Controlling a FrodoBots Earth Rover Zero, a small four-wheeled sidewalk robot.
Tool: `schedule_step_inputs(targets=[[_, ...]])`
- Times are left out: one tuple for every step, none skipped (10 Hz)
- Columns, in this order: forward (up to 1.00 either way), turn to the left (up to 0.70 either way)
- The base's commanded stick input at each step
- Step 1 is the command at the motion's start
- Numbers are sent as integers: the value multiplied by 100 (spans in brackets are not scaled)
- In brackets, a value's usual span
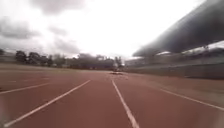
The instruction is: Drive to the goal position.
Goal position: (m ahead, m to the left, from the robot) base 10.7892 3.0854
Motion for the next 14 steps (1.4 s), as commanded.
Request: schedule_step_inputs(targets=[[85, -18], [85, -26], [85, -34], [85, -25], [85, -17], [85, -8], [85, 0], [85, 0], [85, 0], [85, 0], [85, 0], [85, 0], [85, 0], [85, 0]])
